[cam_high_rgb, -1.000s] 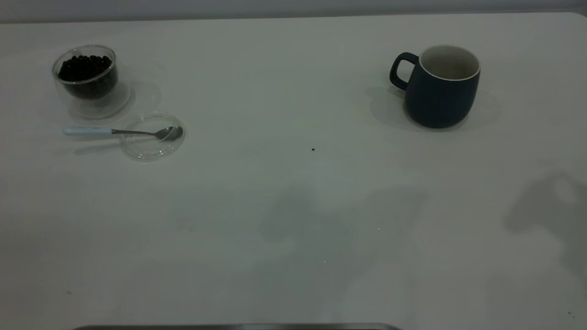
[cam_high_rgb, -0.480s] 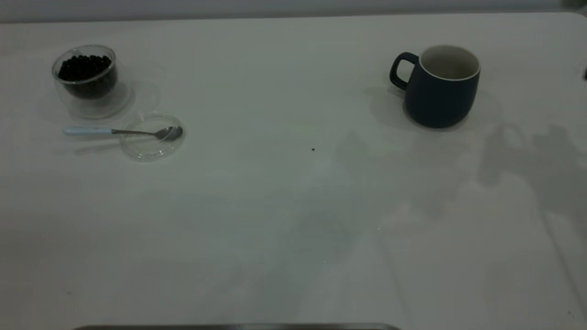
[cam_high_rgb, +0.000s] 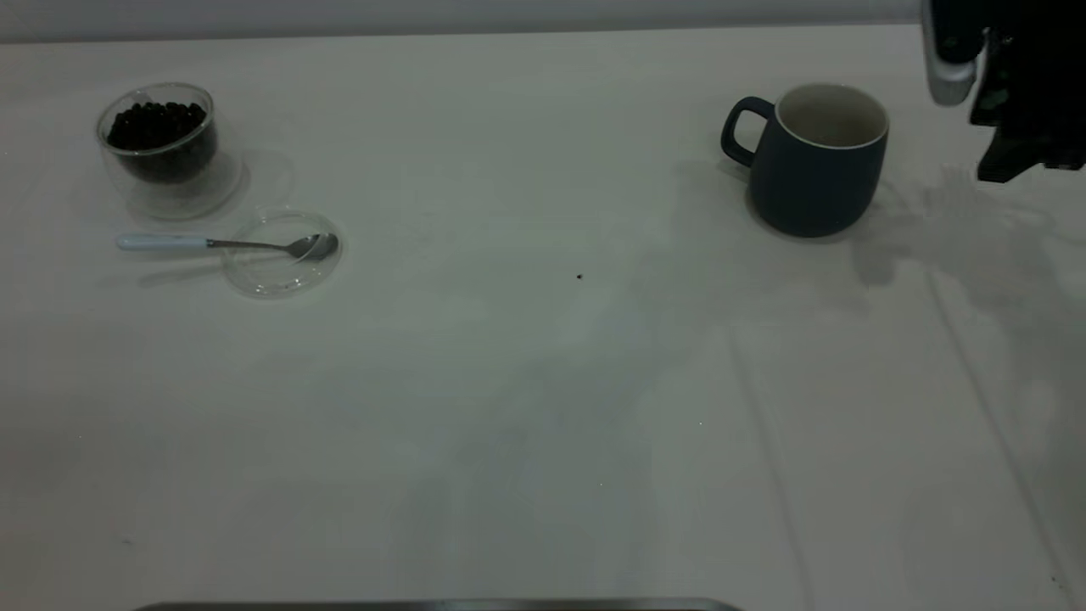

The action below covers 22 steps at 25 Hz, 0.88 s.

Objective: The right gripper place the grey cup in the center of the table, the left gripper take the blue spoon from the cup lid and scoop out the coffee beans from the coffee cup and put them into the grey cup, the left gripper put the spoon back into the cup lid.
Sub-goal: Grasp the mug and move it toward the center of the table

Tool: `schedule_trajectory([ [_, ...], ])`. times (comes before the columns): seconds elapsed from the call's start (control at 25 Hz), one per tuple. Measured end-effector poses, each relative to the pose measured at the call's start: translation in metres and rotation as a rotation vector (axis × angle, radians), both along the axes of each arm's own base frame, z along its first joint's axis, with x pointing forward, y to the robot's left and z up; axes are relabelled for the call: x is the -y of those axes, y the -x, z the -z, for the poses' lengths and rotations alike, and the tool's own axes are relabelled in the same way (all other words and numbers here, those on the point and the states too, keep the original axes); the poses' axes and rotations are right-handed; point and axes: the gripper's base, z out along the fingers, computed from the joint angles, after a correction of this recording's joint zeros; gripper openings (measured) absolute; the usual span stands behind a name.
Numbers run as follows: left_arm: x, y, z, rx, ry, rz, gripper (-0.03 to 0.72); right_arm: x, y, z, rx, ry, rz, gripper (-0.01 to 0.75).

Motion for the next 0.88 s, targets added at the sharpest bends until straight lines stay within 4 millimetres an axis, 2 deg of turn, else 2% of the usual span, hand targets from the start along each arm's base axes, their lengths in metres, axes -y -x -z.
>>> schedule_trajectory([
  [0.2, 0.0, 0.0, 0.0, 0.0, 0.0, 0.0, 0.592, -0.012, -0.018, 0.015, 0.013, 0.019, -0.08, 0.462],
  [0.44, 0.0, 0.0, 0.0, 0.0, 0.0, 0.0, 0.592, -0.044, -0.028, 0.031, 0.024, 0.044, -0.215, 0.462],
  [0.68, 0.0, 0.0, 0.0, 0.0, 0.0, 0.0, 0.592, -0.074, -0.025, 0.034, 0.03, 0.031, -0.269, 0.462],
  [0.88, 0.0, 0.0, 0.0, 0.0, 0.0, 0.0, 0.592, -0.111, -0.015, 0.034, 0.002, -0.036, -0.256, 0.462],
])
